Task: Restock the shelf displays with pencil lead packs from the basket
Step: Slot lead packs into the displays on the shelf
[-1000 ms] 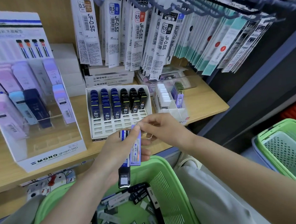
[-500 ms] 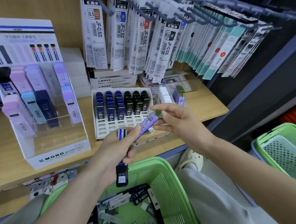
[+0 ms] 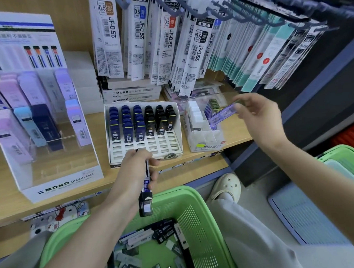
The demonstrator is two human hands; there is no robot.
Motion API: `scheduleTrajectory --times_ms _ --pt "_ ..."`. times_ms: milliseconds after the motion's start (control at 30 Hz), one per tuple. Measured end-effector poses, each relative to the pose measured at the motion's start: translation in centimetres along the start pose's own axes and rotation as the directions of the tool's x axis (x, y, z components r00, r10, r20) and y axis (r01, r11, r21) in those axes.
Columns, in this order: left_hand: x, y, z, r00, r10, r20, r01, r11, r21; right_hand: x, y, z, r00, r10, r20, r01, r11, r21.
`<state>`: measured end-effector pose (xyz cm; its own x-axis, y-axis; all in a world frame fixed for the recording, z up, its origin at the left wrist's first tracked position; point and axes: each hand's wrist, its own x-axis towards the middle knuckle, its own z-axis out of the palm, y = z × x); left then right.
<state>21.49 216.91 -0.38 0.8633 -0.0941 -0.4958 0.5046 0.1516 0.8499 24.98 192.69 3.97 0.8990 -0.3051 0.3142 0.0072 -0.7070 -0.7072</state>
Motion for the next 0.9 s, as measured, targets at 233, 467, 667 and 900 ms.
scheduleTrajectory --times_ms 233,467,667,900 --pt "0.0 0.0 1.0 0.999 0.020 -0.041 -0.027 0.985 -0.168 2.7 2.6 1.3 0.999 -0.039 0.023 0.042 0.982 -0.183" --pt "0.5 -0.6 0.7 1.000 -0.009 -0.022 0.007 0.994 -0.110 3.9 4.2 3.1 0.979 -0.065 0.195 0.121 0.951 -0.286" --pt "0.7 -0.2 1.2 0.995 -0.090 0.051 0.098 0.977 -0.191 4.4 5.1 3.8 0.975 -0.083 0.206 0.151 0.927 -0.344" --pt "0.0 -0.3 1.2 0.998 0.002 0.069 0.002 0.998 -0.061 4.1 5.0 4.4 0.982 -0.107 0.154 0.159 0.910 -0.383"
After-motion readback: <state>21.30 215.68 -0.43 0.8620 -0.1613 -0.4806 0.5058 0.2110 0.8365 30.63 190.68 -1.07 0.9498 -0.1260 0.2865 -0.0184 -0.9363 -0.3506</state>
